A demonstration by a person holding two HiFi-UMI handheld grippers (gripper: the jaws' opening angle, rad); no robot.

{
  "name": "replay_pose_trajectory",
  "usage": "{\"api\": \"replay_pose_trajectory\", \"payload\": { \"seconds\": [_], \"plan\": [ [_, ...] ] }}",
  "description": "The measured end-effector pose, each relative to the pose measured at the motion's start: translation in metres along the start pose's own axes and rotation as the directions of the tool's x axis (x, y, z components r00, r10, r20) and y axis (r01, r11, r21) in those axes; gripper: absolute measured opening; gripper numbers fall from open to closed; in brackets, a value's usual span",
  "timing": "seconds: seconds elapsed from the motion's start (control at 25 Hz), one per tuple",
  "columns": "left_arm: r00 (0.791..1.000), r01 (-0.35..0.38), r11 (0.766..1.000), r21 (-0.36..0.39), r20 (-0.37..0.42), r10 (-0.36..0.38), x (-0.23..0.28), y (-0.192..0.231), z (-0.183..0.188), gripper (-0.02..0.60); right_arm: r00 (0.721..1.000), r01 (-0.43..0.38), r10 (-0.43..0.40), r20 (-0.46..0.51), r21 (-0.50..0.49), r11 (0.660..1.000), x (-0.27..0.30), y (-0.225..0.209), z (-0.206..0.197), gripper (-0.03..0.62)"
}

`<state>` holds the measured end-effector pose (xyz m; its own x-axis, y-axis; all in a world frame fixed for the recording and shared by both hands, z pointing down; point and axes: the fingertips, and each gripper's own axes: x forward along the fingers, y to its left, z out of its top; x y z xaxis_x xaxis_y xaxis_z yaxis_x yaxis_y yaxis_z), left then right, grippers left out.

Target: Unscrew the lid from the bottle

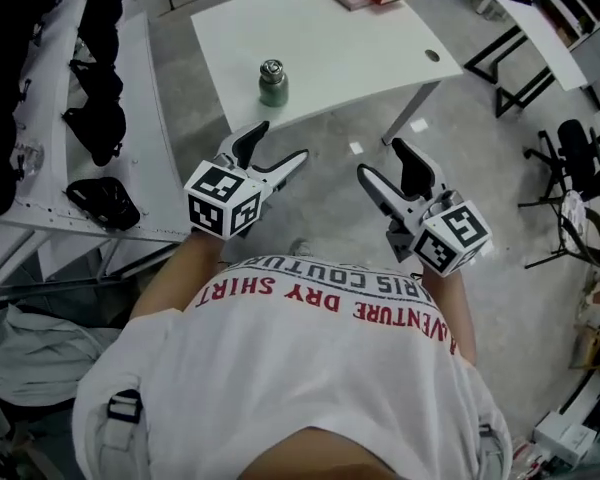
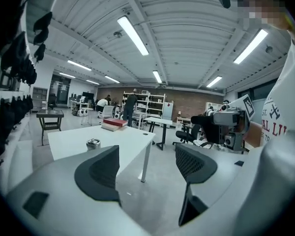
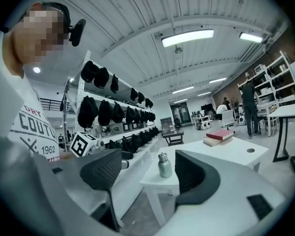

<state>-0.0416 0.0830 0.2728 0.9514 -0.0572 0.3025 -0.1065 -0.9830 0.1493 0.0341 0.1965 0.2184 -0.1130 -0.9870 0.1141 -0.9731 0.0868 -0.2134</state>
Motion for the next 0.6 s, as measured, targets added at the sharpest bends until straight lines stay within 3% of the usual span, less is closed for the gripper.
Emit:
{"api": "replay_pose_trajectory", "payload": {
  "seconds": [0.2,0.6],
  "plan": [
    [0.998,-0.056,0.998,-0.003,-0.037,0.056,0.036,0.055,-0.007,0.357,0.999,-0.026,0.027,-0.024,0.021,0.999,0.048,-0.035,-0.002,0.321],
    [0.975,-0.184,0.983,0.012,-0.123,0.184,0.081,0.128,-0.050,0.359,0.994,-0.060,0.061,-0.091,0.014,0.998,0.087,-0.057,-0.018,0.321]
  ]
}}
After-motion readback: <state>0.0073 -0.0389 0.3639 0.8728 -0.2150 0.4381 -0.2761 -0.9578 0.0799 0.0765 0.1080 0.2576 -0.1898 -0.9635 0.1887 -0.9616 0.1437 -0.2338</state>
